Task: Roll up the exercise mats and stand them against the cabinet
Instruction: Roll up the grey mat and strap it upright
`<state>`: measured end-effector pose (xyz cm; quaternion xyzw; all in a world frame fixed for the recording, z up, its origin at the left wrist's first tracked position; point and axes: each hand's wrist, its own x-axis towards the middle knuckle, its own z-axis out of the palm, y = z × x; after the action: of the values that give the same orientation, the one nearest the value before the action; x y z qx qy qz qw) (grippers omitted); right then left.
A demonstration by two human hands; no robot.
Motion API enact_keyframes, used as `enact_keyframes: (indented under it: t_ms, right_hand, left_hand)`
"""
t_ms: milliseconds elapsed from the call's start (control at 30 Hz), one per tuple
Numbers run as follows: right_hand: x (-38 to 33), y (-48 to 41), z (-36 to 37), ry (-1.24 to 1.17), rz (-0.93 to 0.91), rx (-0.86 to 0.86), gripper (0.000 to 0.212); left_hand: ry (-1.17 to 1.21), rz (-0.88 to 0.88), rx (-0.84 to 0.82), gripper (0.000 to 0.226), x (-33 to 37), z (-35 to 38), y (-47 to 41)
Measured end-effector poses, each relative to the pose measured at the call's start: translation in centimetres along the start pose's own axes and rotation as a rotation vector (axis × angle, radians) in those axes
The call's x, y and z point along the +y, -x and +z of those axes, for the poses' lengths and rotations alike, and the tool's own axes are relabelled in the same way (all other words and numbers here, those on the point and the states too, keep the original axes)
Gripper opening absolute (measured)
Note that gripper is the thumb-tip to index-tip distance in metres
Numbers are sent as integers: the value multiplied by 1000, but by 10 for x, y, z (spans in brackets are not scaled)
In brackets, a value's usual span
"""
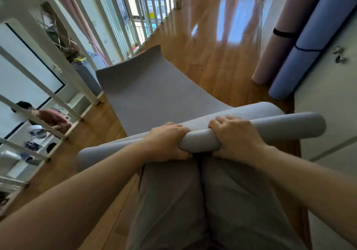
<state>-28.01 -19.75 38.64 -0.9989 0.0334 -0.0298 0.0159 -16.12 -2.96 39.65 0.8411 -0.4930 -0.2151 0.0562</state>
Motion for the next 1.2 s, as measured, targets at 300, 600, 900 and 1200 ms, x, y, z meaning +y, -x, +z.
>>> enact_keyframes:
  t_ms: [300, 600, 900, 1200]
  right_hand:
    - [5, -34, -51, 76, -147, -250, 47]
    - [-25, 8, -71, 14, -145, -265, 47]
    - [-23, 8, -24, -198, -119, -597, 48]
    - [-22, 45, 6, 55, -84, 31, 68]
  left_hand:
    - [-344, 14, 450, 62, 13, -6, 17]
    - [-403, 123, 438, 60, 25, -12, 61]
    - [-385, 54, 396, 59, 28, 52, 67]
    - [-234, 57, -44, 60, 17, 14, 28]
